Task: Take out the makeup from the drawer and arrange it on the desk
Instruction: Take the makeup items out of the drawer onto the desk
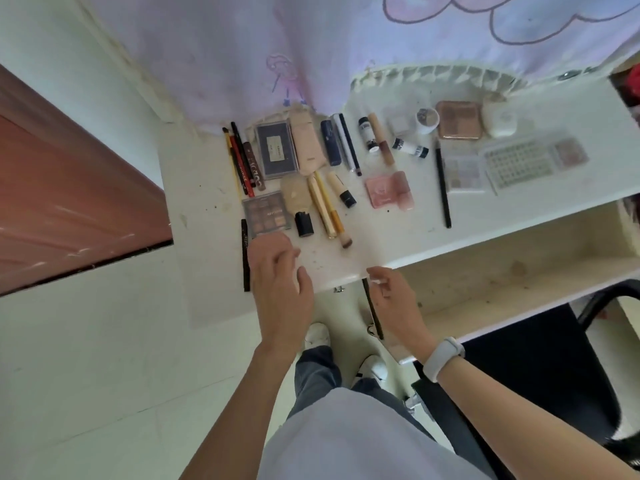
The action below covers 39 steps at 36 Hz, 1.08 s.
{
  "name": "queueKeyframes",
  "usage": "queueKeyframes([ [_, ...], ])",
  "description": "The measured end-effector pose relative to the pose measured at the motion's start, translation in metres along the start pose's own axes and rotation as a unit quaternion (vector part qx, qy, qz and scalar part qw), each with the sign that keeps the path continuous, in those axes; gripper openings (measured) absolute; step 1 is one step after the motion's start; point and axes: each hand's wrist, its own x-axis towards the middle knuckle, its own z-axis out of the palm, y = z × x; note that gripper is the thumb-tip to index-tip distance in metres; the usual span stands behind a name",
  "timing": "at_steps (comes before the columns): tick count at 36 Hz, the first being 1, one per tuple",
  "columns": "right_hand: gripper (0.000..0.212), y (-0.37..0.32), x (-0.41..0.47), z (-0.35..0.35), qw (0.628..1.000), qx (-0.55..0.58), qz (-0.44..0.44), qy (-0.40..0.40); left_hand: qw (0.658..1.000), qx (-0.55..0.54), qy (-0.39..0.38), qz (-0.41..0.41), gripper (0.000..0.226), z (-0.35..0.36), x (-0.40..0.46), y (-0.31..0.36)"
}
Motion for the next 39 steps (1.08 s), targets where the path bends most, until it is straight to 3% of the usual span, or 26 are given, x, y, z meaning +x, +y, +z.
queueKeyframes([
  [3, 0.029, 0.033, -0.01, -0.026, 1.0, -0.012, 0.022, 0.018, 0.997, -0.045, -0.054, 0.042, 0.027, 0.027, -0.018, 0.026],
  [8, 0.03, 0.085, -0.028, -0.069, 0.998, 0.005, 0.046, 0.031, 0.982, -0.025, -0.159, 0.1, 0.028, 0.08, -0.053, 0.059],
  [13, 0.033, 0.13, -0.038, -0.105, 0.994, -0.087, -0.01, 0.062, 0.972, -0.001, -0.21, 0.109, 0.028, 0.13, -0.08, 0.08],
  [17, 0.033, 0.171, -0.039, -0.122, 0.963, -0.232, -0.057, 0.125, 0.964, 0.042, -0.226, 0.136, 0.03, 0.17, -0.085, 0.094],
  [22, 0.04, 0.219, -0.026, -0.13, 0.937, -0.291, -0.053, 0.187, 0.947, 0.117, -0.253, 0.158, 0.039, 0.22, -0.07, 0.1],
  [25, 0.039, 0.243, -0.018, -0.128, 0.928, -0.3, -0.049, 0.215, 0.93, 0.175, -0.267, 0.181, 0.046, 0.249, -0.053, 0.1],
  [30, 0.031, 0.263, -0.008, -0.119, 0.906, -0.28, -0.117, 0.295, 0.887, 0.301, -0.279, 0.209, 0.059, 0.29, -0.021, 0.093],
  [33, 0.031, 0.268, -0.004, -0.116, 0.903, -0.259, -0.127, 0.319, 0.881, 0.322, -0.272, 0.216, 0.065, 0.307, -0.01, 0.087],
  [36, 0.031, 0.27, -0.005, -0.116, 0.905, -0.242, -0.133, 0.324, 0.876, 0.335, -0.264, 0.227, 0.059, 0.31, -0.011, 0.081],
  [39, 0.032, 0.269, -0.006, -0.118, 0.91, -0.235, -0.132, 0.314, 0.86, 0.357, -0.224, 0.288, 0.044, 0.302, -0.019, 0.076],
])
